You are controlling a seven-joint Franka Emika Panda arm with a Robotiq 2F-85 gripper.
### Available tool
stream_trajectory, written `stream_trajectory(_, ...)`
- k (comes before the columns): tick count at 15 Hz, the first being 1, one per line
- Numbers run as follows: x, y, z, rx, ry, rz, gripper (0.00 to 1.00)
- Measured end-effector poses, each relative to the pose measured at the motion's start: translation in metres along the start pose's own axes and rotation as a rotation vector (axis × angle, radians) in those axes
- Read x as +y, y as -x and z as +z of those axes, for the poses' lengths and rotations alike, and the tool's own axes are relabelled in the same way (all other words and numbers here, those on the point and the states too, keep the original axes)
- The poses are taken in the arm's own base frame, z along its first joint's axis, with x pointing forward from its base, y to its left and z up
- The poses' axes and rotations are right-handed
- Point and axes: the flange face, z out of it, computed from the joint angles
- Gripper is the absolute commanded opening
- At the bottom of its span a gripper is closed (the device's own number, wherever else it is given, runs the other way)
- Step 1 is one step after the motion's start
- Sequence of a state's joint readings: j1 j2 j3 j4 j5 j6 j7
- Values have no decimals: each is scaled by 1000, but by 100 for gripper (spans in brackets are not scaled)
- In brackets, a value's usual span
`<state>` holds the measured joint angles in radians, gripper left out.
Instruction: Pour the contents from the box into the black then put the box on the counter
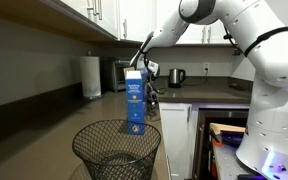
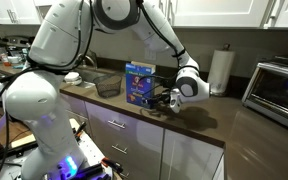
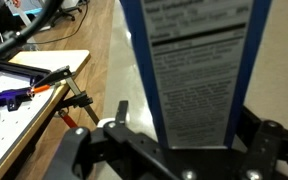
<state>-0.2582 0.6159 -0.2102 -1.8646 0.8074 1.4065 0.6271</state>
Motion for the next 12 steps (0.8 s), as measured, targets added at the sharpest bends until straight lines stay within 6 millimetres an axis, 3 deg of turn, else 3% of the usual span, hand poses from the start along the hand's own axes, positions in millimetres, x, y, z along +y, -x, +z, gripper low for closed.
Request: stream_trajectory(12, -6, 9, 4, -27, 14, -17, 97)
